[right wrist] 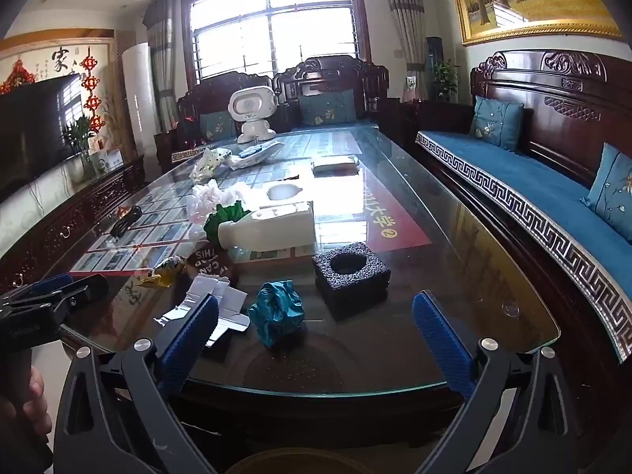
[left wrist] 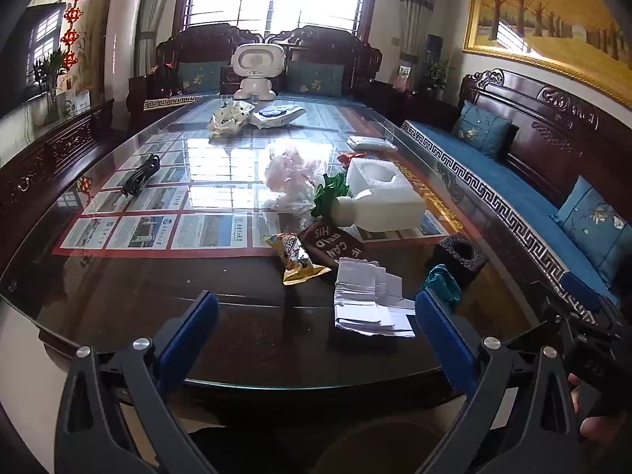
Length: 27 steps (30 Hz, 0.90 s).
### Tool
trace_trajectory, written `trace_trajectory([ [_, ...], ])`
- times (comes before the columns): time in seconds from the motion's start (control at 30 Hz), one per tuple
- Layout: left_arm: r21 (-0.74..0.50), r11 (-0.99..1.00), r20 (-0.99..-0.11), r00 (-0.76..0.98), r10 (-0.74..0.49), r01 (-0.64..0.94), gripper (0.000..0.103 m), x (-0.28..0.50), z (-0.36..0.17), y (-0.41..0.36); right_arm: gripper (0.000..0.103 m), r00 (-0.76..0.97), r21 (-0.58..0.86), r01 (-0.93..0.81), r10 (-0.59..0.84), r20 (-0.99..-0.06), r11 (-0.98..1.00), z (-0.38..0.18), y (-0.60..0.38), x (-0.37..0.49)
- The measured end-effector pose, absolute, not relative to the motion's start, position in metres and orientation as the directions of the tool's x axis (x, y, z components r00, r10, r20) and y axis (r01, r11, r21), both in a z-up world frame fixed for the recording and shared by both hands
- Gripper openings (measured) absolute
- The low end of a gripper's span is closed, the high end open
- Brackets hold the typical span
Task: Collect trash
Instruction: 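Grasp the teal crumpled cloth with the right gripper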
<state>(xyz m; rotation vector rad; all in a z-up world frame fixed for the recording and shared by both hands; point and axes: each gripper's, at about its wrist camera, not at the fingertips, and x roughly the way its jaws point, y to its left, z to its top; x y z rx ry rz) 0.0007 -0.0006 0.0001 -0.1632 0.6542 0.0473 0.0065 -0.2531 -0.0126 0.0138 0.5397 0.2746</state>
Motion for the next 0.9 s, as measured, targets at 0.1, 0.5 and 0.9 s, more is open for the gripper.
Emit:
trace_trajectory([
  [0.1, -0.099, 0.992, -0.586, 0.81, 0.003, -0.075, 0.099, -0.006, 0.002, -0.01, 0.095, 0.821, 0.086, -0.255, 0.262, -0.507, 0.963, -0.013, -0.253, 0.006],
  [0.5, -0.23, 0.973, -0.641, 0.755, -0.141, -0.014, 0.099, 0.006, -0.004, 0.001, 0.095, 0.822, 0.085, -0.259, 0.266, -0.503, 0.962, -0.009, -0.258, 0.008],
  [0.9, -0.144, 0.986, -0.595, 0.803, -0.014, -0.09, 0.099, 0.003, -0.024, 0.009, 0.095, 0.789, 0.184, -0.311, 0.361, -0.497, 0.932, -0.029, -0.273, 0.019],
])
